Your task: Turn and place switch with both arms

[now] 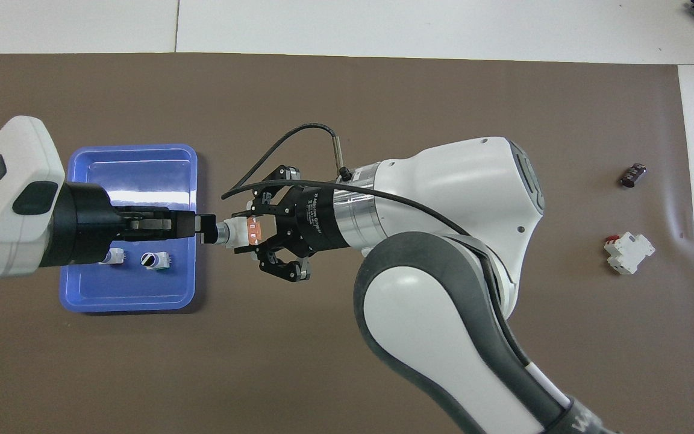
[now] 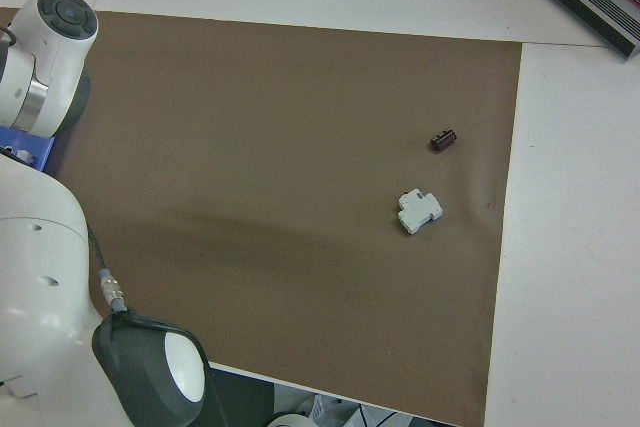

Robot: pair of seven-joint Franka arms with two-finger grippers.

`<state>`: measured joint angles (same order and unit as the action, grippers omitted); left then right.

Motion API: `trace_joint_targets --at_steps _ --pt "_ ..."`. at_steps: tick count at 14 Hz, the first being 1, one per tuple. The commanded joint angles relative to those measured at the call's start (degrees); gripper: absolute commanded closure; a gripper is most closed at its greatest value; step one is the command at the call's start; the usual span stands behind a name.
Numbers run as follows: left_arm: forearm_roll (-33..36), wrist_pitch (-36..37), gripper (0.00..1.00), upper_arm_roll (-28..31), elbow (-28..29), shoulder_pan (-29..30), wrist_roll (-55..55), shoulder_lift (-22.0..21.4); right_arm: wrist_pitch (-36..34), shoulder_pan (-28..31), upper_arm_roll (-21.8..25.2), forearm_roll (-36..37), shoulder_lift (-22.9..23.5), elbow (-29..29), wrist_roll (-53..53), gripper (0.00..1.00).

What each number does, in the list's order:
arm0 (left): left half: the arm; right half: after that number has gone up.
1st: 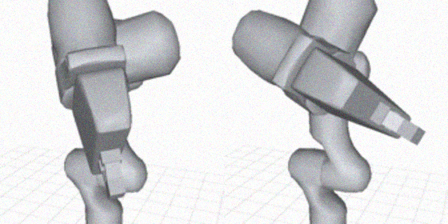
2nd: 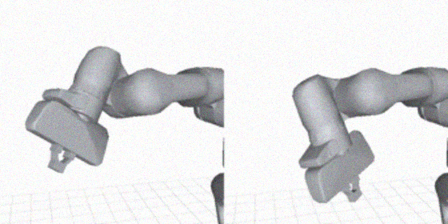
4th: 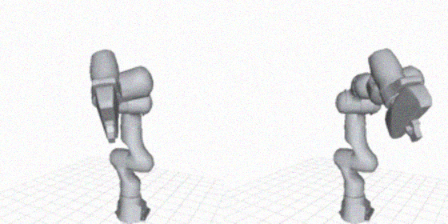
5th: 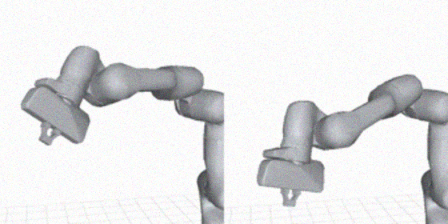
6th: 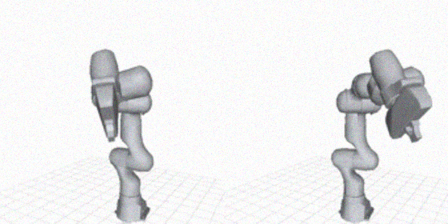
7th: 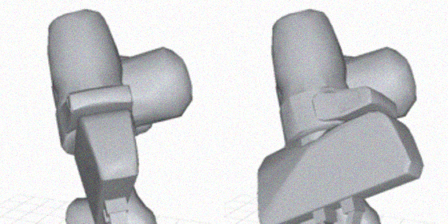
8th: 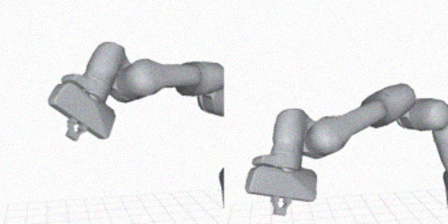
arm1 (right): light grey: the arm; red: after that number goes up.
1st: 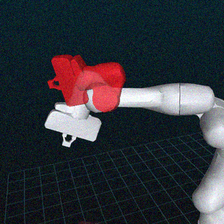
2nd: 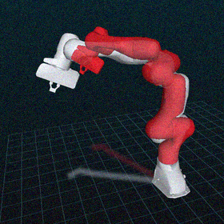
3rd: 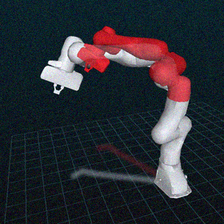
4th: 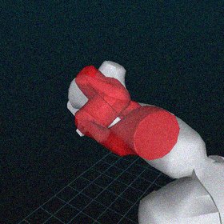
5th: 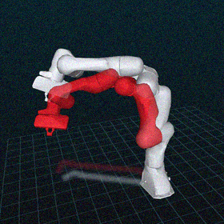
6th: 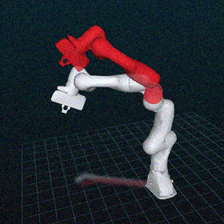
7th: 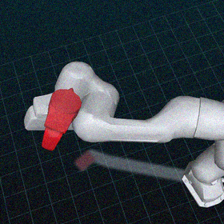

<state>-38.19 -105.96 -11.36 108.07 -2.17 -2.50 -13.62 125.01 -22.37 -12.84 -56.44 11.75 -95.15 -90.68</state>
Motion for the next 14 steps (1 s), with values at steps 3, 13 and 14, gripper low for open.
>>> trace_joint_targets --at_steps 3,13,14 --pt "2.77 9.34 1.00 0.81 2.32 0.23 -6.28 -3.08 1.55 1.54 0.35 0.98 -0.50 0.49 -1.35 1.00" --pt "2.68 2.77 1.00 0.11 6.72 0.85 -10.25 -5.10 1.55 1.63 0.35 0.98 -0.76 0.40 -1.35 1.00" --pt "2.59 2.95 1.00 0.11 6.72 0.85 -10.68 -5.10 1.55 1.63 0.35 0.98 -0.76 0.40 -1.35 1.00"
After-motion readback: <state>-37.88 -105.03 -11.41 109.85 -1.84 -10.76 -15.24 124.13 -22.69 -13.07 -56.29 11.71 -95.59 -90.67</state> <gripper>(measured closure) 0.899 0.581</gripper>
